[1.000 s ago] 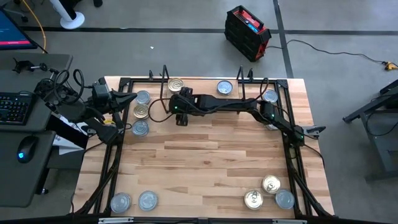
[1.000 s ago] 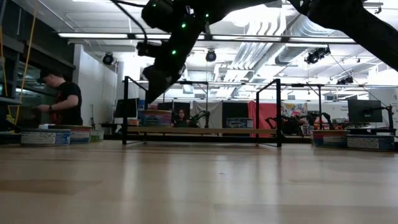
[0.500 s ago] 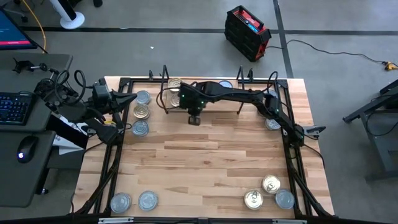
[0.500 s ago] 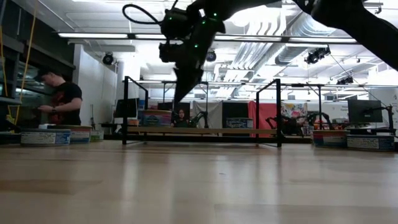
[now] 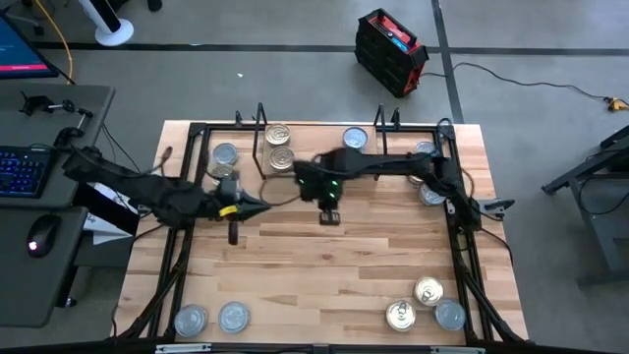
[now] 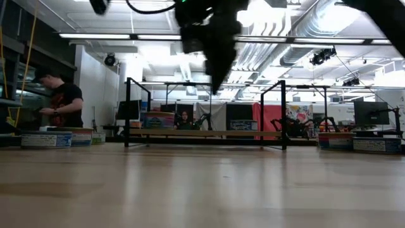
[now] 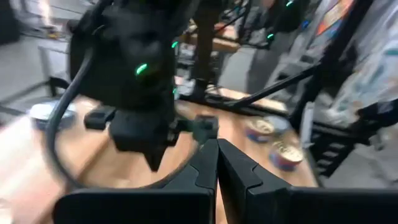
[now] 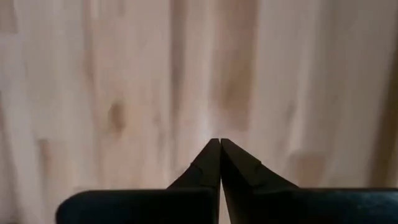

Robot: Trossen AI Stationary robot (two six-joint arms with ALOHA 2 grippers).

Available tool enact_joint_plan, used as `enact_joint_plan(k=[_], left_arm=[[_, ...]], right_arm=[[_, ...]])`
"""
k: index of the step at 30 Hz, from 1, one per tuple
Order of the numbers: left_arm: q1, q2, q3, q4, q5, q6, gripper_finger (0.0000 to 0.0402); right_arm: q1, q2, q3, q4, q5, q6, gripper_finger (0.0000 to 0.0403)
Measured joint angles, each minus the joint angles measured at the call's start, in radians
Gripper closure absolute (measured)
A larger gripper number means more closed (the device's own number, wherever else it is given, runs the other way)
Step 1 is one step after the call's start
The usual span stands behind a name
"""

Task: Stack canned seafood by type on shelf
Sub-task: Stack the blue pink tuna can on top of the other blue pink tuna can on the shelf

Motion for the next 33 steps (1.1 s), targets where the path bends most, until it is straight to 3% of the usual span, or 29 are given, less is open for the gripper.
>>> enact_joint_plan(k=[4,9,13,16,19,24,33], left_arm=[[0.064,-0.002,-0.102,0.179,0.063,-0.039,0.0401],[0.111,0.050,-0.134,0.228,0.155,-0.036,0.0402],[0.142,0.201,-0.134,0.371,0.287,-0.037,0.0401],[0.143,0.350,-0.132,0.554,0.333,-0.049,0.0401],[0.144,0.499,-0.097,0.623,0.334,-0.087,0.0401],[0.121,0.704,0.073,0.559,0.334,-0.135,0.0401],[0.079,0.915,0.408,0.377,0.325,-0.027,0.0402]], right_arm=[[0.098,-0.232,-0.380,0.191,-0.004,0.244,0.0403],[0.304,-0.544,-0.798,0.467,0.005,0.789,0.0403],[0.499,-0.693,-0.947,0.557,0.112,1.188,0.0403],[0.619,-0.722,-0.989,0.555,0.153,1.362,0.0403],[0.702,-0.710,-1.025,0.562,0.121,1.439,0.0403],[0.788,-0.691,-1.081,0.577,0.065,1.468,0.0403],[0.920,-0.690,-1.084,0.479,0.024,1.413,0.0403]])
